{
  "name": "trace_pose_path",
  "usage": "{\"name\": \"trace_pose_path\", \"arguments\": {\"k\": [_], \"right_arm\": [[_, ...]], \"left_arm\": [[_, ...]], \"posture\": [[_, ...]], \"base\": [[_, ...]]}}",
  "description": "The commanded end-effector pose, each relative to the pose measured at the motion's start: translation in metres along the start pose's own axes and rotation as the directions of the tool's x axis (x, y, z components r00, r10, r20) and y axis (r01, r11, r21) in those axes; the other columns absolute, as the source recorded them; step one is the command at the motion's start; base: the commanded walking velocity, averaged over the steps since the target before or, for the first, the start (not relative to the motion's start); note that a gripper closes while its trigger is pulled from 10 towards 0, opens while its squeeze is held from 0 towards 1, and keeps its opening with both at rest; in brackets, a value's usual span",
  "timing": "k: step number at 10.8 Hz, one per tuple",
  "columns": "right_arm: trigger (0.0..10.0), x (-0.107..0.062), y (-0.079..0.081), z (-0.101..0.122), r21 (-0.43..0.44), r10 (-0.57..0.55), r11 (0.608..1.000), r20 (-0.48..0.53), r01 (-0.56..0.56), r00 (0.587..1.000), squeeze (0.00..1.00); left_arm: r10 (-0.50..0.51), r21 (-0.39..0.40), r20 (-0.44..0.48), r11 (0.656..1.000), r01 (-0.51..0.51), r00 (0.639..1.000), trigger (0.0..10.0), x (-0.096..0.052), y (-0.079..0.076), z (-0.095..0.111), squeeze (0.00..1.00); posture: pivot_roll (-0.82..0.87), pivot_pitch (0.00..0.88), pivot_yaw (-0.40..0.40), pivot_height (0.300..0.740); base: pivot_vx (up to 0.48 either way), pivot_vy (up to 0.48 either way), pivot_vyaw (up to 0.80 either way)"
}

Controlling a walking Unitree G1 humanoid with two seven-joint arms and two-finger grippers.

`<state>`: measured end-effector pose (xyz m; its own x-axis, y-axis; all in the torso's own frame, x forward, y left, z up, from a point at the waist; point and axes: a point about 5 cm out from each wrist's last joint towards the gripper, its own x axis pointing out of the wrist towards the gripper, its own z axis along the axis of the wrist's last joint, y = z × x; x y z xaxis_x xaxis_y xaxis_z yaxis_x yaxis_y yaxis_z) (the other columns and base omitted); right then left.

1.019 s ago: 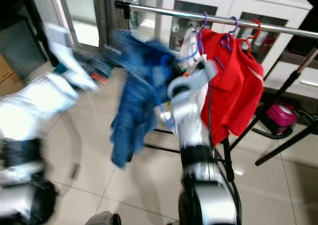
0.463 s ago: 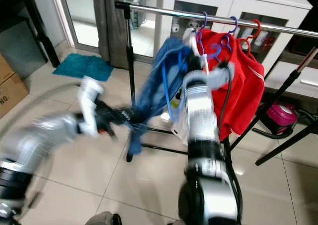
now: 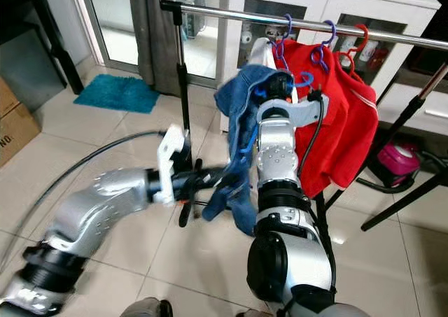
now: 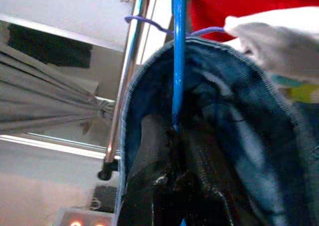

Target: Hang hanger

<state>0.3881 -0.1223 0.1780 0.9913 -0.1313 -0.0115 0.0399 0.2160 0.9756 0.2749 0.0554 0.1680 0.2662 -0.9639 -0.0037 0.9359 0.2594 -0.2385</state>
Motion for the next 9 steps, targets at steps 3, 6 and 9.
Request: {"name": "trace_pose_path", "arguments": {"k": [3, 6, 9], "right_arm": [[10.0, -0.01, 0.001, -0.03, -0.079, 0.036, 0.996, -0.086, -0.043, 0.996, 0.0], [10.0, -0.026, -0.022, -0.027, -0.225, 0.023, 0.972, -0.198, -0.068, 0.98, 0.0], [10.0, -0.043, -0.027, -0.02, -0.33, 0.015, 0.932, -0.379, -0.15, 0.925, 0.0]], "left_arm": [[0.012, 0.031, 0.235, 0.999, -0.02, 0.972, 0.0, -0.009, 0.005, 0.055, 0.0], [0.137, 0.074, 0.253, 0.984, -0.161, 0.958, 0.0, -0.061, 0.026, 0.076, 0.0], [0.345, 0.137, 0.154, 0.921, -0.366, 0.926, 0.0, -0.103, 0.049, 0.069, 0.0]], "posture": [[0.05, 0.045, -0.021, 0.74], [0.05, 0.037, -0.029, 0.74], [0.04, 0.036, -0.028, 0.74]], "base": [[0.0, 0.0, 0.0], [0.0, 0.0, 0.0], [0.0, 0.0, 0.0]]}}
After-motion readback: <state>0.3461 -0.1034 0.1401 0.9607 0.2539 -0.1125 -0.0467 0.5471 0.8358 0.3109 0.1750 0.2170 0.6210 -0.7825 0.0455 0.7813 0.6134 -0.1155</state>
